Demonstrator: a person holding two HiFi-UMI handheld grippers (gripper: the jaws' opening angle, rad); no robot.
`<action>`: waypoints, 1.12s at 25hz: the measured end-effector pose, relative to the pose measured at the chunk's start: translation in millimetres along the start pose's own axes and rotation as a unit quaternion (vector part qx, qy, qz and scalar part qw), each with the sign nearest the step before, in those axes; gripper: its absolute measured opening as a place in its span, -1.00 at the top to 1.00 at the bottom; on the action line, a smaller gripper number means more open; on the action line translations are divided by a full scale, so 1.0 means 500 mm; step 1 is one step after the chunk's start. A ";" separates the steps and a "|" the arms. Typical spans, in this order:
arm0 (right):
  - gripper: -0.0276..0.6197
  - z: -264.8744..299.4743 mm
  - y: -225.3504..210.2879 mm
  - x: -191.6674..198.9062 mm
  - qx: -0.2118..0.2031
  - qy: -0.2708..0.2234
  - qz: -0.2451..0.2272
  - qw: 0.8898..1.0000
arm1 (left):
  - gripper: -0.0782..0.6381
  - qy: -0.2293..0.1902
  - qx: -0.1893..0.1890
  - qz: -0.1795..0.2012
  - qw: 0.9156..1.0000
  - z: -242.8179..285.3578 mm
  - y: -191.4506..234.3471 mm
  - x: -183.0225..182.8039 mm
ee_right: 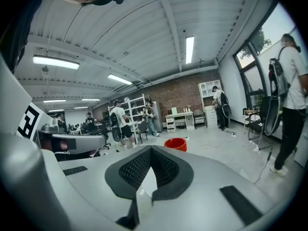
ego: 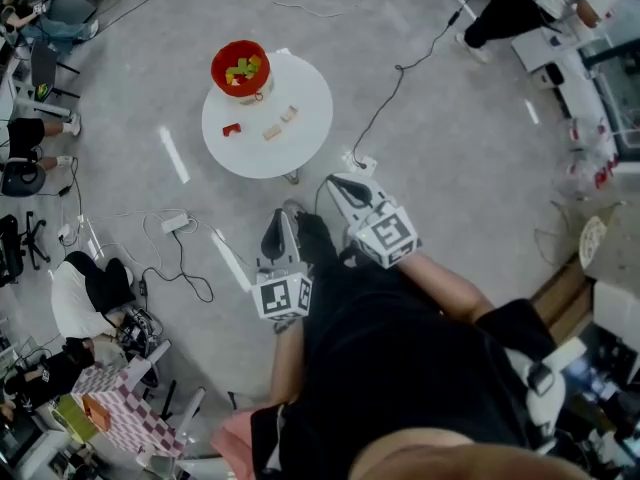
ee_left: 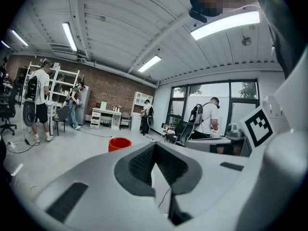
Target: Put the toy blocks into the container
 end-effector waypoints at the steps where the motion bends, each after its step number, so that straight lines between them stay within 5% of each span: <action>1: 0.92 0.015 -0.006 -0.003 0.001 0.001 -0.002 1.000 | 0.79 0.000 0.003 0.000 1.000 0.019 0.010 -0.002; 17: 0.92 0.325 -0.129 -0.064 0.043 0.045 0.006 0.998 | 0.79 -0.007 0.022 -0.030 0.999 0.284 0.232 -0.094; 28: 0.92 0.395 -0.220 -0.082 0.079 0.061 0.013 0.995 | 0.79 -0.016 0.017 -0.044 0.999 0.339 0.271 -0.134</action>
Point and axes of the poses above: the fingertips, and each gripper's own axes: z forward along the fingers, y to its left, x out of its underside, the point moved 7 cm from there along -z, backward along the fingers, and after that the axes turned 13 degrees about -x, right-handed, at the moved point
